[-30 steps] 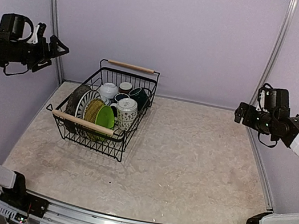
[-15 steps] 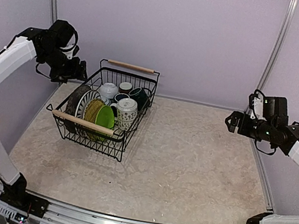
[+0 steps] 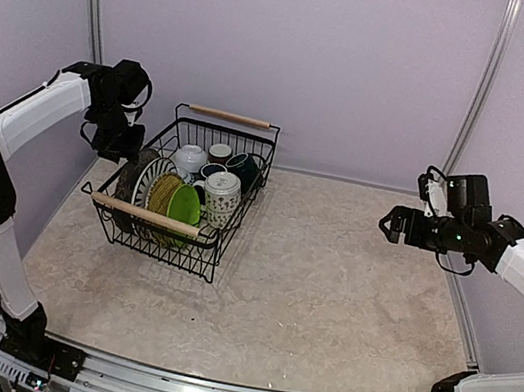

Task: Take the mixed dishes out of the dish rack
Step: Grab the plate from the dish rack.

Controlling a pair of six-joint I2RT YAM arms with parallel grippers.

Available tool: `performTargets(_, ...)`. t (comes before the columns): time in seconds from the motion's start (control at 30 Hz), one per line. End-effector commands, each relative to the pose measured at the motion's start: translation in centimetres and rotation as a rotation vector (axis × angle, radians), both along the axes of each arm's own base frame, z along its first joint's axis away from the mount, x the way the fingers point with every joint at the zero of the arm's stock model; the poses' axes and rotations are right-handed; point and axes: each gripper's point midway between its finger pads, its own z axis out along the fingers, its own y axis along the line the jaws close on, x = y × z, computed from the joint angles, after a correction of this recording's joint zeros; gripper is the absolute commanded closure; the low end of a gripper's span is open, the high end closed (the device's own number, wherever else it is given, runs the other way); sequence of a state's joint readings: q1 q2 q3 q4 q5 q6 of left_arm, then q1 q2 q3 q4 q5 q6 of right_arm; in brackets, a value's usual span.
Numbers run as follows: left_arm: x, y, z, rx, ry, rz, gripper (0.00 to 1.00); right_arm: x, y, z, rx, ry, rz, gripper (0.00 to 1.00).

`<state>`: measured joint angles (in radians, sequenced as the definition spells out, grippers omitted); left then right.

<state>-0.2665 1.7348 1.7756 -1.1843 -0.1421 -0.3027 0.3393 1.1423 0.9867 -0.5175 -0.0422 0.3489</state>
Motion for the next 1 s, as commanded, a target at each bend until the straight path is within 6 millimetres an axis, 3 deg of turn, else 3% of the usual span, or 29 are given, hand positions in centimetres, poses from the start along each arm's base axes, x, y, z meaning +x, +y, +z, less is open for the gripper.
performTargets(0.0,0.9,1.0,-2.6,0.051,0.068,-0.014,0.60,-0.3,1.0,0.2,0.013,-0.025,0.043,0.00)
performTargets(0.1,1.5,1.6,-3.8,0.072,0.093,-0.015,0.69,-0.3,1.1,0.3,0.011,-0.023,0.047,0.01)
performTargets(0.27,2.4,1.0,-4.6,0.043,0.078,-0.050,0.72,-0.4,1.3,0.1,0.016,-0.024,0.052,0.01)
performTargets(0.37,2.8,1.1,-5.2,0.060,0.084,-0.067,0.83,-0.4,1.7,0.3,0.023,-0.030,0.063,0.02)
performTargets(0.5,3.0,1.0,-6.0,0.079,0.104,-0.088,0.89,-0.4,2.0,0.7,0.026,-0.040,0.074,0.02)
performTargets(0.73,2.7,0.1,-5.7,0.147,0.092,-0.145,1.00,-0.7,2.0,1.1,0.023,-0.047,0.074,0.02)
performTargets(0.97,2.2,0.1,-4.3,0.205,0.055,-0.159,1.00,-0.8,2.0,0.6,0.027,-0.039,0.070,0.02)
